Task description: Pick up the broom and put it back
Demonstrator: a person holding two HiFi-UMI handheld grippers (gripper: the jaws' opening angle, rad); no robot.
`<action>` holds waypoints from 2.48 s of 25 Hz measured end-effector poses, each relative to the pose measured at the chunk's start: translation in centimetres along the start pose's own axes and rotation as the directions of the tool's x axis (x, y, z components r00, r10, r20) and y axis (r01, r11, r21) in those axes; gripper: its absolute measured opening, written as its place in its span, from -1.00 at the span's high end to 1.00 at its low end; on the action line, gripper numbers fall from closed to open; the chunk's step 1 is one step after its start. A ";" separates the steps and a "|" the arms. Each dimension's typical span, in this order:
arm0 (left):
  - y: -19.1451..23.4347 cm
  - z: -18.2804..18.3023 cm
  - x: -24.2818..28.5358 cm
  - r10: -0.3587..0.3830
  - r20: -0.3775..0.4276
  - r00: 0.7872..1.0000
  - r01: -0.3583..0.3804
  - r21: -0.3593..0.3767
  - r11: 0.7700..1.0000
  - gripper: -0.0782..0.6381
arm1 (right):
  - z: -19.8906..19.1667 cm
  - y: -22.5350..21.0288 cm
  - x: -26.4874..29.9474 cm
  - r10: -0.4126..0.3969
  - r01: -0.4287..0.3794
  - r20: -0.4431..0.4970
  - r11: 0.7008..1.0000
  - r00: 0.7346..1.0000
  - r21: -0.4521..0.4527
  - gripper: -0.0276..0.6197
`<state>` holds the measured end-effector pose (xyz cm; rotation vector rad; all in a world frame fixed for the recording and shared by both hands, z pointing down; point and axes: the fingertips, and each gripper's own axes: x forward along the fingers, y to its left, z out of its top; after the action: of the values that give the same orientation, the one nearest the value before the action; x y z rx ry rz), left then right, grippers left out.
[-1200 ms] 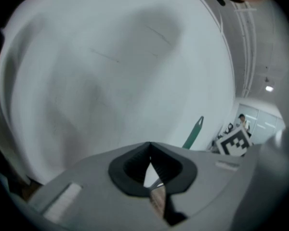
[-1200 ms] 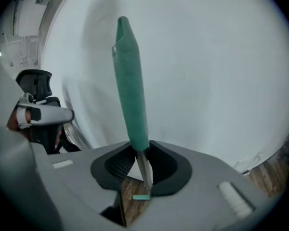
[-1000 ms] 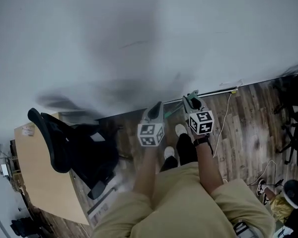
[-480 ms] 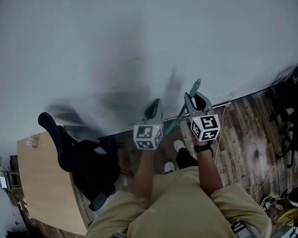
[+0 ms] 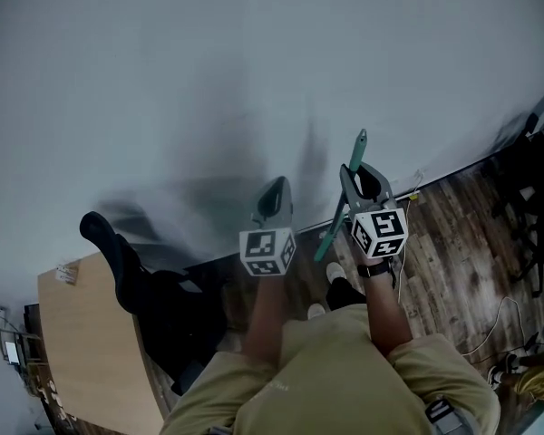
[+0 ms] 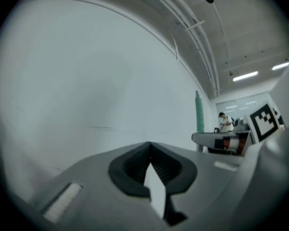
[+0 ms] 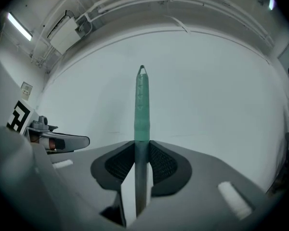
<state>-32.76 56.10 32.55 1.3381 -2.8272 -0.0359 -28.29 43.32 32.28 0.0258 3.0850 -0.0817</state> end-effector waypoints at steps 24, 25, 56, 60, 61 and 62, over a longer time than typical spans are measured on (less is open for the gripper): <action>-36.4 -4.6 16.6 -0.455 -0.049 0.889 0.446 -0.128 0.886 0.78 | 0.6 -30.0 -21.4 -0.337 0.338 -0.043 0.941 0.940 0.029 0.64; -39.5 -4.9 16.9 -0.491 -0.050 0.870 0.481 -0.131 0.867 0.78 | 0.7 -31.7 -23.7 -0.364 0.365 -0.043 0.931 0.930 0.023 0.64; -90.2 -10.9 43.5 -0.904 -0.085 0.419 0.890 -0.159 0.428 0.78 | -2.0 -78.0 -51.6 -0.879 0.886 -0.112 0.463 0.463 0.027 0.63; -91.6 -11.2 50.5 -0.895 -0.093 0.436 0.873 -0.198 0.446 0.78 | -2.3 -83.8 -49.2 -0.885 0.892 -0.118 0.452 0.450 0.002 0.63; -91.7 -11.3 51.9 -0.892 -0.094 0.442 0.867 -0.210 0.452 0.78 | -2.6 -84.8 -48.5 -0.881 0.888 -0.127 0.459 0.455 -0.002 0.63; -91.7 -11.5 53.2 -0.888 -0.095 0.450 0.861 -0.219 0.460 0.78 | -2.8 -85.8 -47.8 -0.876 0.884 -0.137 0.467 0.462 -0.005 0.62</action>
<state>4.70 -43.32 41.71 2.4254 -1.5948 -0.0999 17.71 -42.94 42.24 -1.6396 2.7877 -0.2255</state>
